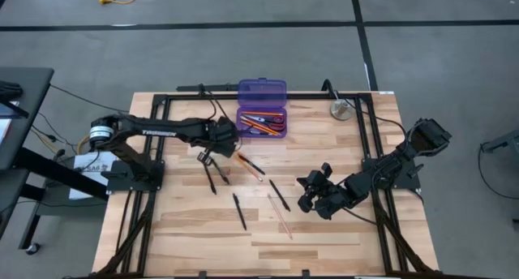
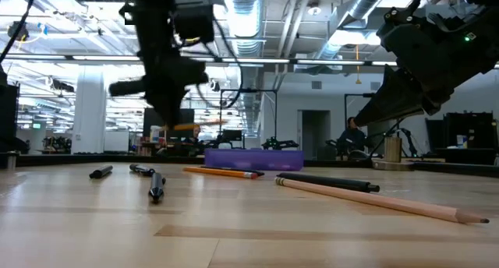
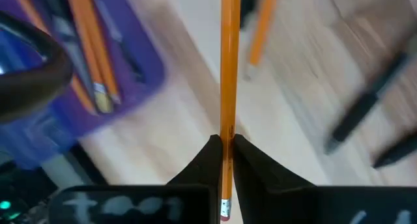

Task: Pick & place school supplies into a supply box
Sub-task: Put the yellow pencil into the violet supply box

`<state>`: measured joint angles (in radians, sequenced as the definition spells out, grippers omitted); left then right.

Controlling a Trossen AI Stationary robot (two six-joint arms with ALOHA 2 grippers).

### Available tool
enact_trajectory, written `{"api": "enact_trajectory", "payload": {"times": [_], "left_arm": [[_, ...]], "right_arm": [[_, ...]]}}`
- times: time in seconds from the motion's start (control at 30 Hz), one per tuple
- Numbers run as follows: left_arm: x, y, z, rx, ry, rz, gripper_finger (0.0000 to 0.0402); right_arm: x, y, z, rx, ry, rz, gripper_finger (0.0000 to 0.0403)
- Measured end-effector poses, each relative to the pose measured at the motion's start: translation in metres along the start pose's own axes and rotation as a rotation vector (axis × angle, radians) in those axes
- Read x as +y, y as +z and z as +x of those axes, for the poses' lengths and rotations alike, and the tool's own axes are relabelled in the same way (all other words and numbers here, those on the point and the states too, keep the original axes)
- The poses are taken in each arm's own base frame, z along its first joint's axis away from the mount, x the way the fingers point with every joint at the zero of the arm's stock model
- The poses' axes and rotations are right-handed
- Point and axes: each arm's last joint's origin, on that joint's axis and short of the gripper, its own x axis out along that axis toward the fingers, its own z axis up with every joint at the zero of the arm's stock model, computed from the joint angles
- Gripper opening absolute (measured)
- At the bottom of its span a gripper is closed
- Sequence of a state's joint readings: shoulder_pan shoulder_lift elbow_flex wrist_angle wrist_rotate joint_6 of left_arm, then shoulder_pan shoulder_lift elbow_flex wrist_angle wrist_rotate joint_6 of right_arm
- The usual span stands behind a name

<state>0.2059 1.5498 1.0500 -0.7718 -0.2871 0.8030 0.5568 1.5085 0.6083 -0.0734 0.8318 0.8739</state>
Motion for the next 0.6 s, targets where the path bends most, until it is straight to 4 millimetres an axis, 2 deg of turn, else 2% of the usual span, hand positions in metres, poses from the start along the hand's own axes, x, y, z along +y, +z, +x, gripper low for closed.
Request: {"api": "enact_trajectory", "payload": {"times": [0.1, 0.3, 0.43, 0.6], "left_arm": [[0.020, 0.006, -0.011, -0.049, 0.056, -0.008, 0.0008], [0.066, 0.019, -0.009, -0.091, 0.144, -0.031, 0.0008], [0.093, 0.032, 0.008, -0.078, 0.142, -0.012, 0.0004], [0.116, 0.052, 0.037, -0.057, 0.110, 0.024, 0.0006]], "right_arm": [[0.000, 0.000, 0.000, 0.000, 0.000, -0.010, 0.0000], [0.000, 0.000, 0.000, 0.002, 0.002, -0.016, 0.0000], [0.000, 0.000, 0.000, 0.003, 0.002, -0.030, 0.0000], [0.000, 0.000, 0.000, 0.011, 0.007, -0.044, 0.0000]]}}
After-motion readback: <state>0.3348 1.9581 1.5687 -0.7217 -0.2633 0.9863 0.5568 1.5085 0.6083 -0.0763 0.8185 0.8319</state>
